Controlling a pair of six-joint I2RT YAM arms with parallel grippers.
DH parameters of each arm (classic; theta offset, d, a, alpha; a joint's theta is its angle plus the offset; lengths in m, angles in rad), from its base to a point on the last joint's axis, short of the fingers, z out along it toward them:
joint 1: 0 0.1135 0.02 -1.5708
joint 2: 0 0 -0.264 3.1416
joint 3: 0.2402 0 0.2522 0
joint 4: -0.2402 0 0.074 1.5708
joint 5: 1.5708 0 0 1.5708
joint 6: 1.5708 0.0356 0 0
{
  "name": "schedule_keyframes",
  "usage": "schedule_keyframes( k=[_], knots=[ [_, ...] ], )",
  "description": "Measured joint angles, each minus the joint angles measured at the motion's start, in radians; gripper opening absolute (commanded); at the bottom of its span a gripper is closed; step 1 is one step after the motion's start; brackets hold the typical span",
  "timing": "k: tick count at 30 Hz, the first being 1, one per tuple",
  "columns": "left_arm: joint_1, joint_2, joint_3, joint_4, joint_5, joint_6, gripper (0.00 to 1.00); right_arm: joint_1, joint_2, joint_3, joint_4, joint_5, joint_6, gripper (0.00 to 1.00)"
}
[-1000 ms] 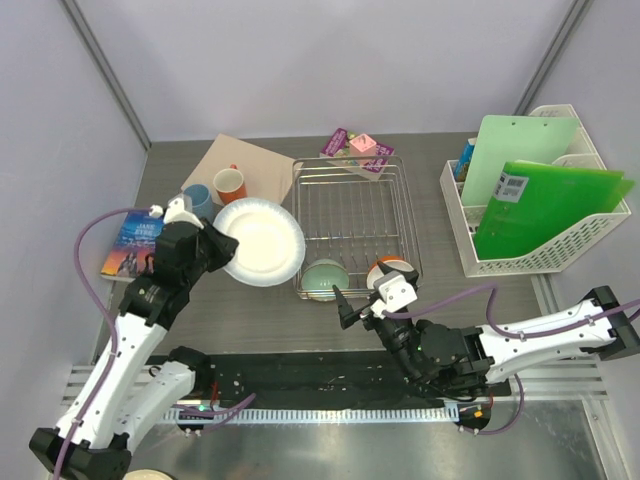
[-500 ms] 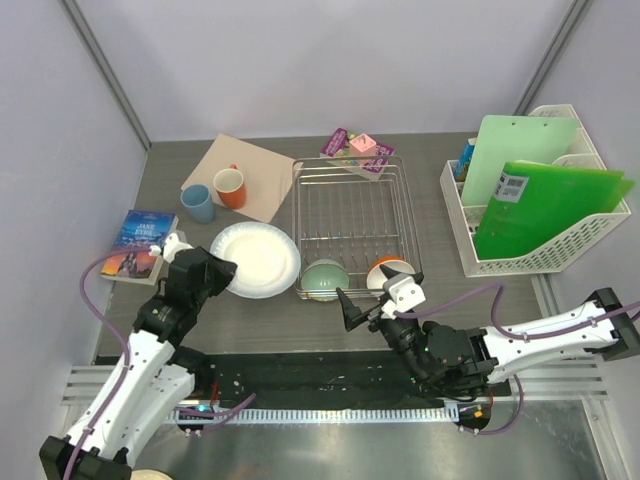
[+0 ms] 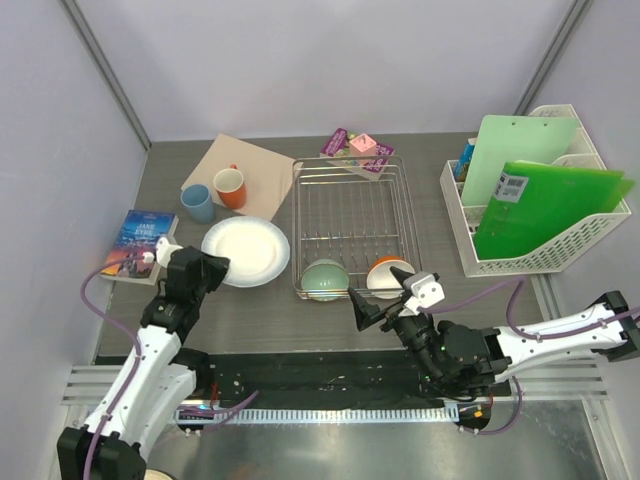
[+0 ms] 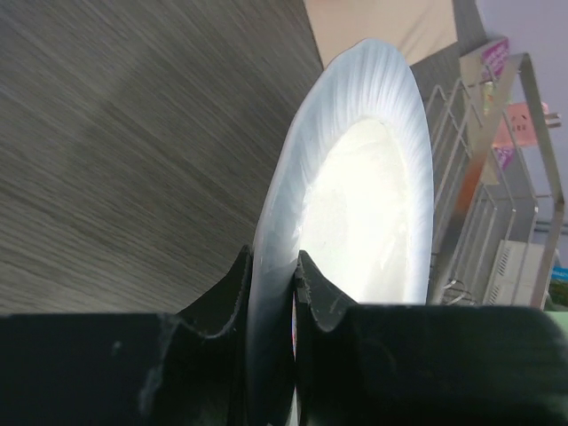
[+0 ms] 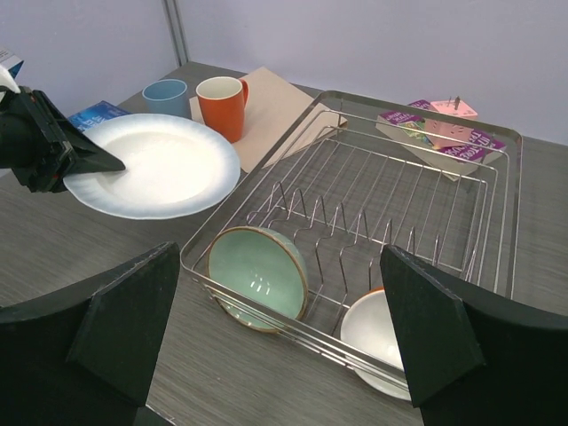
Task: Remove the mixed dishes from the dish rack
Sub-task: Place the plate at the center of the board.
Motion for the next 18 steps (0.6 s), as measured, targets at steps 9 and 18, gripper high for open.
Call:
schedule_keyframes(
  k=[9, 18],
  knots=[
    [0.016, -0.001, 0.000, -0.058, 0.039, 0.026, 0.00, 0.000, -0.040, -0.030, -0.023, 0.007, 0.037, 1.00],
    [0.023, 0.039, -0.084, -0.060, 0.027, -0.027, 0.00, 0.000, -0.028, -0.041, -0.029, 0.003, 0.046, 1.00]
  ],
)
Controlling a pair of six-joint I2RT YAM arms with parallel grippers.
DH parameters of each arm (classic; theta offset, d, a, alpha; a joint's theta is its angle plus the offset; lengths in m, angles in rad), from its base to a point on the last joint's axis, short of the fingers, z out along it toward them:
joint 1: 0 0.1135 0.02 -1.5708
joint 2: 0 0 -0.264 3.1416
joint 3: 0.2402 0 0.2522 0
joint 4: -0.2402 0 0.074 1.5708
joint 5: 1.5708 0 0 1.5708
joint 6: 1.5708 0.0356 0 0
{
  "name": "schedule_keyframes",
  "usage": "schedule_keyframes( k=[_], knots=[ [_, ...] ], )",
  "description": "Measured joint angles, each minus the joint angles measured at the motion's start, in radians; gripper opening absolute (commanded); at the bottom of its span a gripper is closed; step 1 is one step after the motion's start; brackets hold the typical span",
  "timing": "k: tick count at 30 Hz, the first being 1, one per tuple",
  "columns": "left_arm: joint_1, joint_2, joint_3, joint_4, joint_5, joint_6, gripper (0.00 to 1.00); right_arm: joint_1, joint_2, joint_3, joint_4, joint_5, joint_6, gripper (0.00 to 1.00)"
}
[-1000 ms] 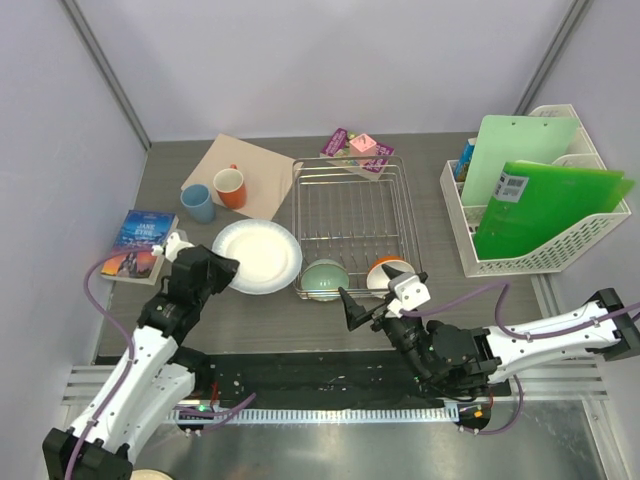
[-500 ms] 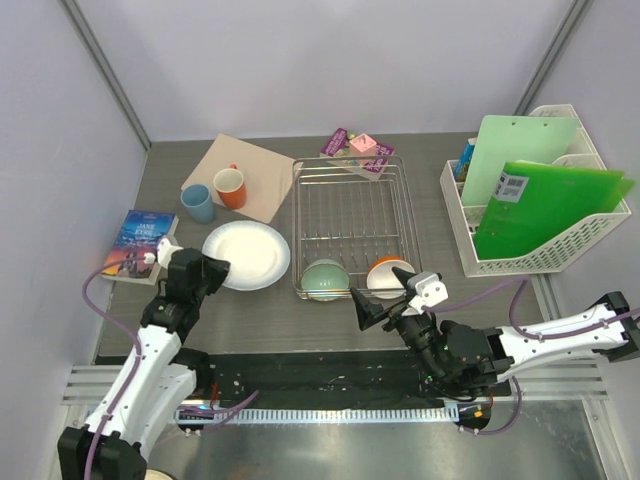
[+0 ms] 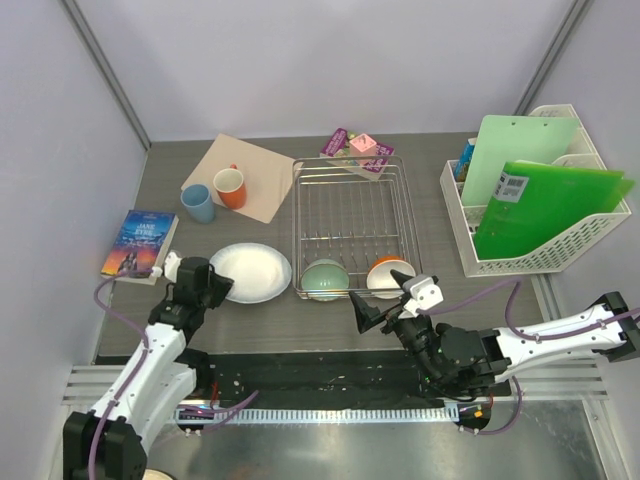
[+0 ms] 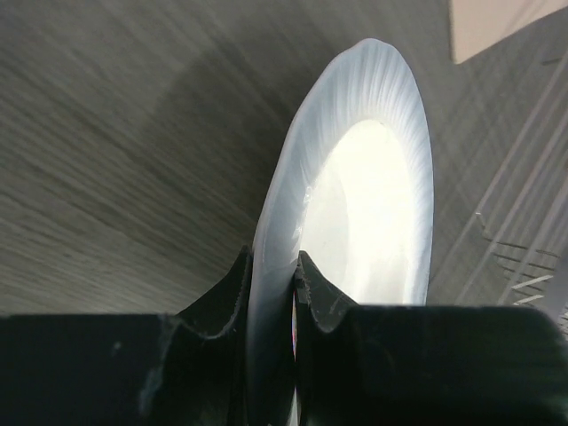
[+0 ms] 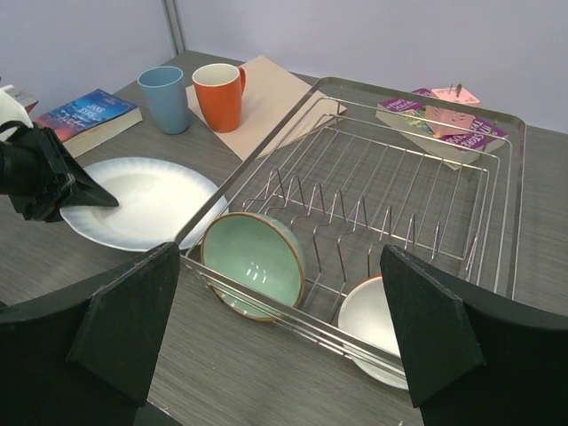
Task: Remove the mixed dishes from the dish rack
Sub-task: Place the plate at the center of the board.
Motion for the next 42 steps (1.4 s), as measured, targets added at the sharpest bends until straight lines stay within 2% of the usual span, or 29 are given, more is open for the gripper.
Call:
schedule_keyframes(
  k=[9, 10, 12, 13, 15, 16, 18, 19, 22, 30, 37, 42],
  knots=[
    [0.038, 0.047, -0.029, 0.032, 0.003, -0.071, 0.02, 0.000, -0.005, 0.000, -0.039, -0.005, 0.021, 1.00],
    [0.045, 0.051, -0.029, 0.035, 0.003, -0.075, 0.15, 0.000, -0.007, 0.000, -0.042, -0.005, 0.026, 1.00],
    [0.056, 0.061, -0.028, 0.040, 0.004, -0.078, 0.34, 0.000, -0.011, 0.000, -0.053, -0.004, 0.035, 1.00],
    [0.063, 0.070, -0.026, 0.042, 0.002, -0.077, 0.50, 0.000, -0.011, 0.000, -0.057, -0.004, 0.040, 1.00],
    [0.082, 0.093, -0.024, 0.033, -0.005, -0.075, 0.63, 0.000, -0.011, 0.000, -0.070, -0.004, 0.050, 1.00],
    [0.089, 0.102, -0.024, 0.029, -0.006, -0.068, 0.73, 0.000, -0.011, 0.000, -0.077, -0.004, 0.053, 1.00],
    [0.098, 0.116, -0.024, 0.013, -0.014, -0.067, 0.81, 0.000, -0.011, 0.000, -0.087, -0.004, 0.058, 1.00],
    [0.100, 0.120, -0.022, 0.007, -0.013, -0.070, 0.89, 0.000, -0.011, 0.000, -0.090, -0.004, 0.060, 1.00],
    [0.100, 0.120, 0.002, -0.009, -0.014, -0.070, 0.98, 0.000, -0.011, 0.000, -0.096, -0.003, 0.063, 1.00],
    [0.101, 0.066, 0.123, -0.149, -0.015, -0.039, 1.00, 0.000, -0.011, 0.000, -0.100, 0.000, 0.077, 1.00],
    [0.101, 0.057, 0.459, -0.281, -0.031, 0.049, 1.00, 0.000, 0.031, 0.008, -0.097, 0.001, 0.069, 1.00],
    [0.101, 0.074, 0.586, -0.299, -0.013, 0.126, 1.00, 0.000, 0.101, 0.040, -0.094, 0.000, 0.054, 1.00]
  ],
)
